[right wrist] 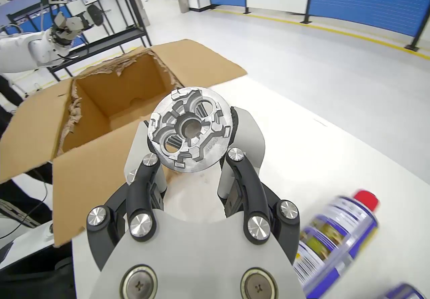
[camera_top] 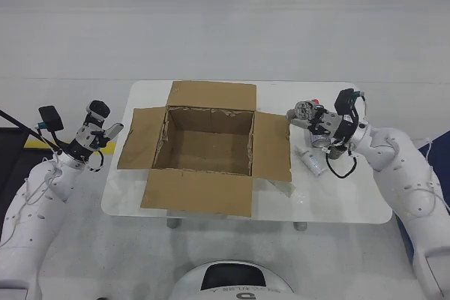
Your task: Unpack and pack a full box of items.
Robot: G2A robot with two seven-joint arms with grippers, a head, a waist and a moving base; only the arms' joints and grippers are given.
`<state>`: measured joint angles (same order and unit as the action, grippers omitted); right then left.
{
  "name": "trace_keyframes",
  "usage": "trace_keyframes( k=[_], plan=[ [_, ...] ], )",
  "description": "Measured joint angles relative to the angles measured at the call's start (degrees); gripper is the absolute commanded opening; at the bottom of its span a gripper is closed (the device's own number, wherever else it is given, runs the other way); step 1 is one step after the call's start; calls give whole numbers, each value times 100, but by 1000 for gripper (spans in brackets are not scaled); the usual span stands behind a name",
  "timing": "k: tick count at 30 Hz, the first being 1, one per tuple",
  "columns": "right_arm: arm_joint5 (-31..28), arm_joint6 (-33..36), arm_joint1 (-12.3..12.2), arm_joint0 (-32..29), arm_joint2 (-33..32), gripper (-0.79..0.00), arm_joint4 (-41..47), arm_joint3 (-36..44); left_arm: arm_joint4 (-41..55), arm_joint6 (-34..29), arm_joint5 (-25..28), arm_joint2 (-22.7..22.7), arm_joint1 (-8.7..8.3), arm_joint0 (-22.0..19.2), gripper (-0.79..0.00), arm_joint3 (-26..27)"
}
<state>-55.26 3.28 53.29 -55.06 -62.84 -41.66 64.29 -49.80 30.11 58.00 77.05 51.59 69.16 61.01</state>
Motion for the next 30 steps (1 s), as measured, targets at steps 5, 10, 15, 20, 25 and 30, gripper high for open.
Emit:
trace_keyframes(
  k=[5, 10, 15, 20, 25, 30],
  plan=[
    [128, 777, 138, 360, 462, -785, 263, 257, 0, 0, 0, 0, 0, 0, 0, 0],
    [547, 1505, 342, 721, 1037, -785, 424, 494, 0, 0, 0, 0, 0, 0, 0, 0],
    [714, 1919, 515, 1063, 1426, -785, 552, 544, 0, 0, 0, 0, 0, 0, 0, 0],
    [1037, 2191, 724, 1363, 1857, -785, 468, 572, 0, 0, 0, 0, 0, 0, 0, 0],
    [1364, 2212, 1079, 1785, 2420, -785, 572, 141, 0, 0, 0, 0, 0, 0, 0, 0],
    [1520, 2186, 1459, 2123, 2954, -785, 547, -308, 0, 0, 0, 0, 0, 0, 0, 0]
  ],
)
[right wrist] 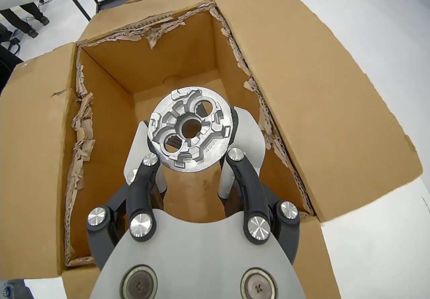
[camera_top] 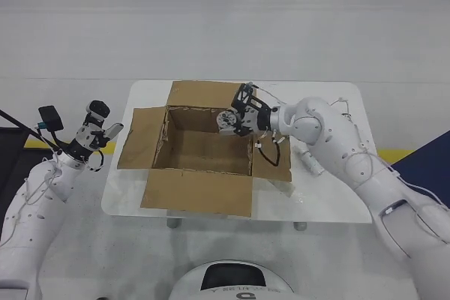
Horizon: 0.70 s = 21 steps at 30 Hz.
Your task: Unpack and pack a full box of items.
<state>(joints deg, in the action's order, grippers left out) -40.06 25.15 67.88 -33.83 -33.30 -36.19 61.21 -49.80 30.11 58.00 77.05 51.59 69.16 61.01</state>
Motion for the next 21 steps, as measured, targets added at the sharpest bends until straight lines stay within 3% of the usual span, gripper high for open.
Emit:
trace_keyframes(
  k=[21],
  plan=[
    [-98, -649, 1444, 574, 1119, -767, -257, -2615, 0, 0, 0, 0, 0, 0, 0, 0]
  ],
)
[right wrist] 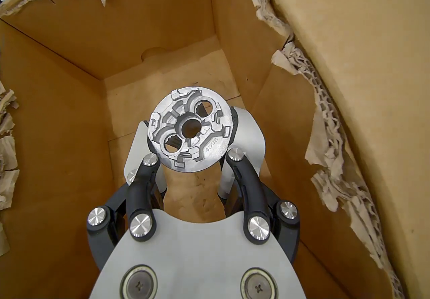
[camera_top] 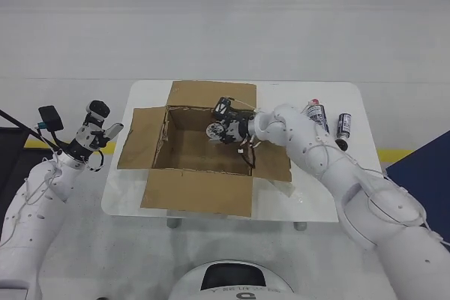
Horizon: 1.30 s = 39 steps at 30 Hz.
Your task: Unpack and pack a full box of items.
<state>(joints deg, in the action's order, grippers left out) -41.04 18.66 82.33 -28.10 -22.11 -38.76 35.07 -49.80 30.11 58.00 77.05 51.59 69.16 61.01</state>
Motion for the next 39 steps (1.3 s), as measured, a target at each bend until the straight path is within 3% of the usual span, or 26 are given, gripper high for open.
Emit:
trace_keyframes(
  k=[2, 7, 10, 14, 19, 22, 26, 31, 32, 36, 38, 39],
  plan=[
    [-23, 23, 94, 31, 50, -656, -58, -172, 0, 0, 0, 0, 0, 0, 0, 0],
    [-76, 256, 334, 140, 203, -625, -312, -572, 0, 0, 0, 0, 0, 0, 0, 0],
    [-115, 217, 441, 180, 249, -539, -448, -737, 0, 0, 0, 0, 0, 0, 0, 0],
    [-115, 54, 545, 220, 290, -502, -664, -865, 0, 0, 0, 0, 0, 0, 0, 0],
    [-134, -174, 626, 248, 304, -388, -906, -987, 0, 0, 0, 0, 0, 0, 0, 0],
    [-258, -260, 643, 265, 303, -206, -1027, -1052, 0, 0, 0, 0, 0, 0, 0, 0],
    [-447, -533, 607, 282, 270, -200, -1202, -1100, 0, 0, 0, 0, 0, 0, 0, 0],
    [-1066, -1449, 355, 261, 144, -286, -1558, -973, 0, 0, 0, 0, 0, 0, 0, 0],
    [-1202, -1668, 280, 252, 108, -357, -1645, -925, 0, 0, 0, 0, 0, 0, 0, 0],
    [-1673, -2749, -172, 162, -157, -409, -2124, -497, 0, 0, 0, 0, 0, 0, 0, 0],
    [-1704, -3195, -404, 42, -326, -416, -2336, -180, 0, 0, 0, 0, 0, 0, 0, 0],
    [-1702, -3474, -570, -69, -463, -342, -2443, 73, 0, 0, 0, 0, 0, 0, 0, 0]
  ],
)
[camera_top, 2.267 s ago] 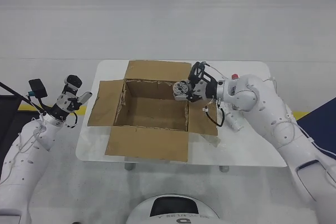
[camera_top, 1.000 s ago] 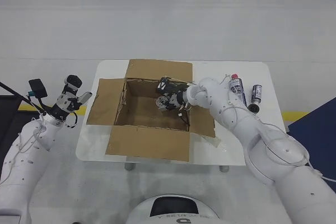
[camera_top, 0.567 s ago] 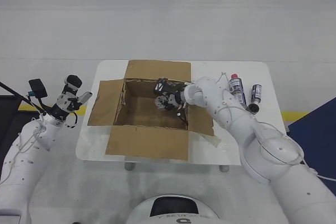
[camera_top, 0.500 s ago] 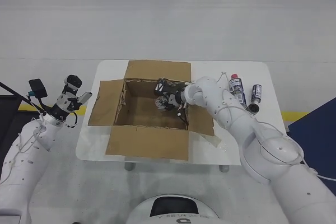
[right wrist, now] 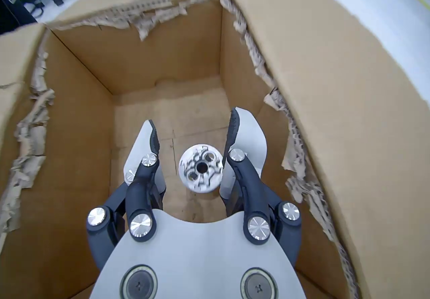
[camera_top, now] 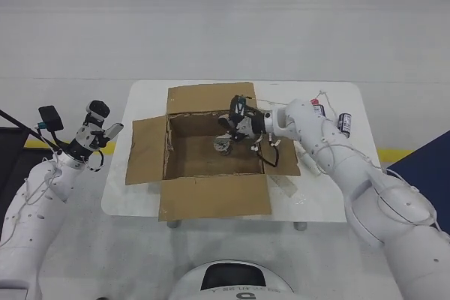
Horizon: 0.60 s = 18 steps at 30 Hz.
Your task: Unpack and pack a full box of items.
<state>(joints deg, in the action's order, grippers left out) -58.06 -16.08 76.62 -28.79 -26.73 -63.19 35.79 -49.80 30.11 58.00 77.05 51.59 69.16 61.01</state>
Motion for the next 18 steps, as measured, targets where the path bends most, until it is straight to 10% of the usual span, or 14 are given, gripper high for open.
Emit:
trace_keyframes(
  k=[1, 18],
  plan=[
    [3, -195, -133, -101, -112, -163, -54, 214, 0, 0, 0, 0, 0, 0, 0, 0],
    [6, -104, -3030, -3008, -3023, -92, 1311, 4314, 0, 0, 0, 0, 0, 0, 0, 0]
  ],
)
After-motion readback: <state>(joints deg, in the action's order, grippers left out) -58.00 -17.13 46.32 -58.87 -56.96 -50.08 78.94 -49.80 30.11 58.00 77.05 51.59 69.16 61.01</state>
